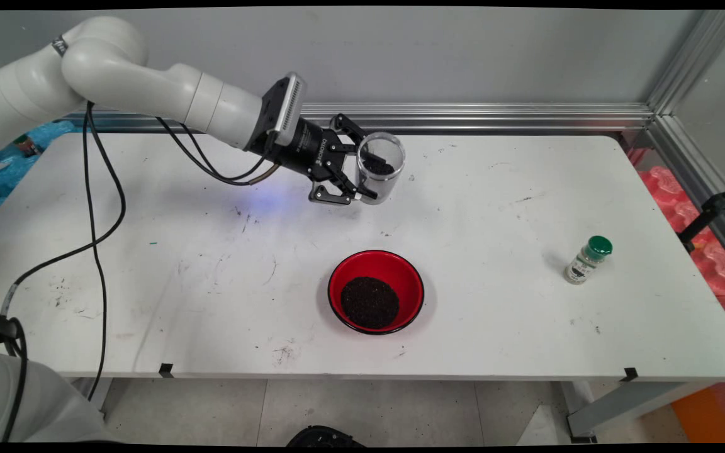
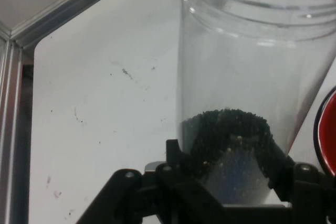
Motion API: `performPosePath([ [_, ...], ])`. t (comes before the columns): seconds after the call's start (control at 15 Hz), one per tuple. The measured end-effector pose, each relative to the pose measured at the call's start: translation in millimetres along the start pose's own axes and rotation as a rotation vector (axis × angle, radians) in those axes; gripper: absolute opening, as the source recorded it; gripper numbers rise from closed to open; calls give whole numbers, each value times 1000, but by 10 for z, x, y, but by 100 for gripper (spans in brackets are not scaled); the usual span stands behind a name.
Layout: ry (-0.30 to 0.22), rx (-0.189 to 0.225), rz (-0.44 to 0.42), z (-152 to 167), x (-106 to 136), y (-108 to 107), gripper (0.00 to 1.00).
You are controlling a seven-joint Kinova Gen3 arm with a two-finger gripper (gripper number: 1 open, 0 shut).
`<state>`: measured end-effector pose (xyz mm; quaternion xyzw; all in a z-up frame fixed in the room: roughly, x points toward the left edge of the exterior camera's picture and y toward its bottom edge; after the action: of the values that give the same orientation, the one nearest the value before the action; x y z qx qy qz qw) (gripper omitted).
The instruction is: Pour the black seasoning powder in the red bowl
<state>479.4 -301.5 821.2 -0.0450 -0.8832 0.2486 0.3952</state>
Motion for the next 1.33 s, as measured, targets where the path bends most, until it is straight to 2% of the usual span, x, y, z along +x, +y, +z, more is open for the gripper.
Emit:
performPosePath([
  [0.27,-12,-6,72,15,-1,37,0],
  [1.33,-103,-28,475,83,-90,158,0],
])
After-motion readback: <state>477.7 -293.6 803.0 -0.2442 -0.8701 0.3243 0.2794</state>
